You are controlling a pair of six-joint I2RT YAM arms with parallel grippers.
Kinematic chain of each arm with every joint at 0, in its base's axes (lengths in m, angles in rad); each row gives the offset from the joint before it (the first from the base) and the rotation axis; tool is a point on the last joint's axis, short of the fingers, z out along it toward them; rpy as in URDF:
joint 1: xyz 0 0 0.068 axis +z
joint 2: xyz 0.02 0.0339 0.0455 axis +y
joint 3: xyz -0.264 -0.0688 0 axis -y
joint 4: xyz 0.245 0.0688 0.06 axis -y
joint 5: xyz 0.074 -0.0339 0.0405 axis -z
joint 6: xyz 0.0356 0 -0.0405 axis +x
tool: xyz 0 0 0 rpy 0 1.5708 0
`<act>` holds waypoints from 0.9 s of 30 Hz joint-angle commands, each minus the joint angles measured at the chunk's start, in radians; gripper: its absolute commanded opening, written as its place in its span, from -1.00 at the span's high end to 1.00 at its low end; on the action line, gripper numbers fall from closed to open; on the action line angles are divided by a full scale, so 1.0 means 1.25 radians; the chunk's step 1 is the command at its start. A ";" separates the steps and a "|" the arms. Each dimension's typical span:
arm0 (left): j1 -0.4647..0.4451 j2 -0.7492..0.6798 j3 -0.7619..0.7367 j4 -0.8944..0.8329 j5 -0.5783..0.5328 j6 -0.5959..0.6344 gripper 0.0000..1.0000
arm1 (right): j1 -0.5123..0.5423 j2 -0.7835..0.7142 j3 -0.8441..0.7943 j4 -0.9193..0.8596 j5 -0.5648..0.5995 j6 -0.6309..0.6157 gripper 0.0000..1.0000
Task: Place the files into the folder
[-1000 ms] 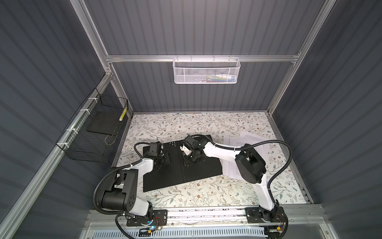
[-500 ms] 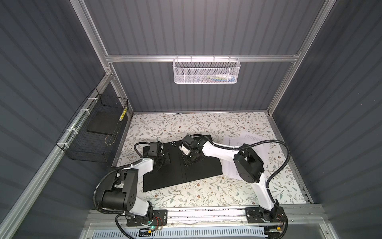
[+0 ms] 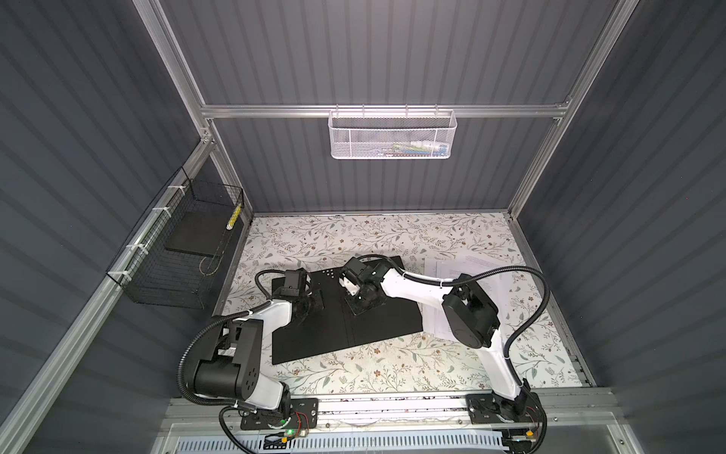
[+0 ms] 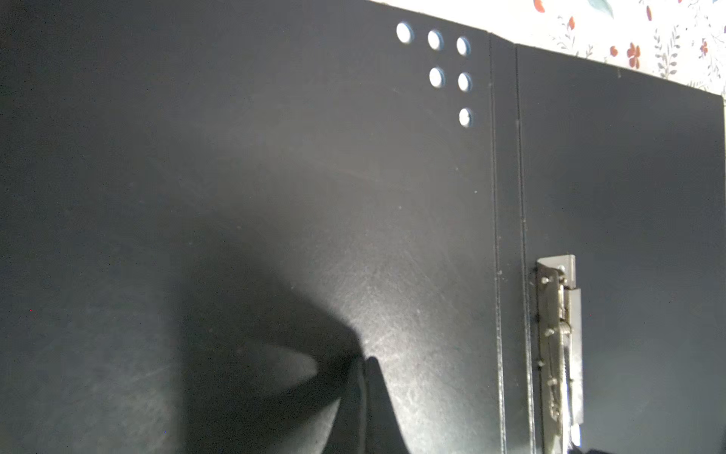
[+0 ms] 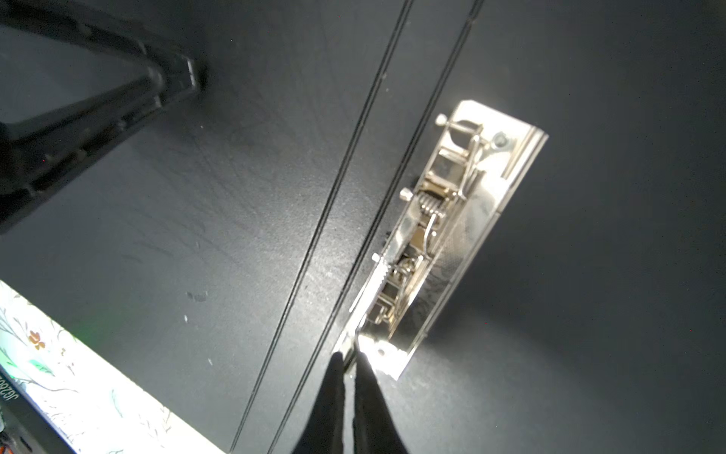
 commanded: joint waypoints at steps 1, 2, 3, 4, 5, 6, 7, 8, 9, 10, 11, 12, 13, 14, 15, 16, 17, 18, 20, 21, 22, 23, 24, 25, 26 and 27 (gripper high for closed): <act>0.002 0.024 0.000 -0.051 0.004 0.017 1.00 | 0.010 0.030 0.022 -0.031 0.007 -0.009 0.80; 0.002 0.023 0.000 -0.051 0.004 0.017 1.00 | 0.010 0.031 0.024 -0.034 0.008 -0.011 0.80; 0.001 0.024 -0.001 -0.052 0.003 0.017 1.00 | 0.011 0.032 0.025 -0.036 0.010 -0.012 0.80; 0.002 0.025 0.000 -0.052 0.004 0.017 1.00 | 0.010 0.033 0.026 -0.038 0.013 -0.012 0.80; 0.002 0.025 0.001 -0.051 0.004 0.017 1.00 | 0.013 0.034 0.027 -0.042 0.016 -0.013 0.80; 0.002 0.026 0.001 -0.051 0.004 0.017 1.00 | 0.014 0.034 0.030 -0.046 0.019 -0.016 0.80; 0.002 0.026 0.002 -0.051 0.004 0.017 1.00 | 0.016 0.037 0.032 -0.051 0.024 -0.019 0.79; 0.002 0.027 0.002 -0.052 0.004 0.017 1.00 | 0.018 0.040 0.038 -0.058 0.033 -0.023 0.80; 0.002 0.027 0.002 -0.052 0.005 0.017 1.00 | 0.020 0.043 0.044 -0.065 0.040 -0.028 0.80; 0.002 0.028 0.002 -0.052 0.004 0.016 1.00 | 0.022 0.048 0.052 -0.076 0.049 -0.034 0.80; 0.002 0.029 0.002 -0.053 0.006 0.017 1.00 | 0.024 0.054 0.062 -0.087 0.057 -0.039 0.80; 0.002 0.028 0.002 -0.053 0.006 0.017 1.00 | 0.026 0.060 0.069 -0.098 0.063 -0.043 0.80; 0.002 0.029 0.002 -0.053 0.005 0.017 1.00 | 0.026 0.066 0.077 -0.107 0.070 -0.048 0.80; 0.002 0.030 0.002 -0.053 0.005 0.017 1.00 | 0.028 0.070 0.083 -0.117 0.076 -0.051 0.80; 0.002 0.030 0.002 -0.053 0.004 0.017 1.00 | 0.028 0.074 0.088 -0.125 0.081 -0.054 0.80; 0.002 0.030 0.003 -0.053 0.005 0.017 1.00 | 0.029 0.076 0.092 -0.131 0.084 -0.057 0.80; 0.002 0.032 0.004 -0.053 0.006 0.016 1.00 | 0.030 0.078 0.094 -0.133 0.088 -0.059 0.81; 0.002 0.035 0.003 -0.053 0.006 0.018 1.00 | 0.030 0.080 0.095 -0.134 0.090 -0.061 0.81; 0.002 0.036 0.005 -0.054 0.007 0.018 1.00 | 0.032 0.084 0.101 -0.143 0.096 -0.066 0.81; 0.002 0.037 0.005 -0.054 0.007 0.018 1.00 | 0.034 0.088 0.105 -0.149 0.097 -0.068 0.81; 0.002 0.037 0.006 -0.054 0.006 0.018 1.00 | 0.033 0.093 0.112 -0.156 0.102 -0.070 0.81; 0.002 0.037 0.006 -0.054 0.007 0.018 1.00 | 0.035 0.100 0.120 -0.165 0.104 -0.073 0.82; 0.002 0.037 0.005 -0.054 0.007 0.018 1.00 | 0.035 0.105 0.124 -0.171 0.107 -0.074 0.82; 0.002 0.037 0.005 -0.054 0.007 0.018 1.00 | 0.036 0.110 0.131 -0.178 0.110 -0.076 0.82; 0.002 0.037 0.005 -0.054 0.008 0.018 1.00 | 0.037 0.116 0.137 -0.184 0.110 -0.077 0.82; 0.002 0.038 0.006 -0.054 0.008 0.018 1.00 | 0.038 0.121 0.143 -0.190 0.110 -0.079 0.82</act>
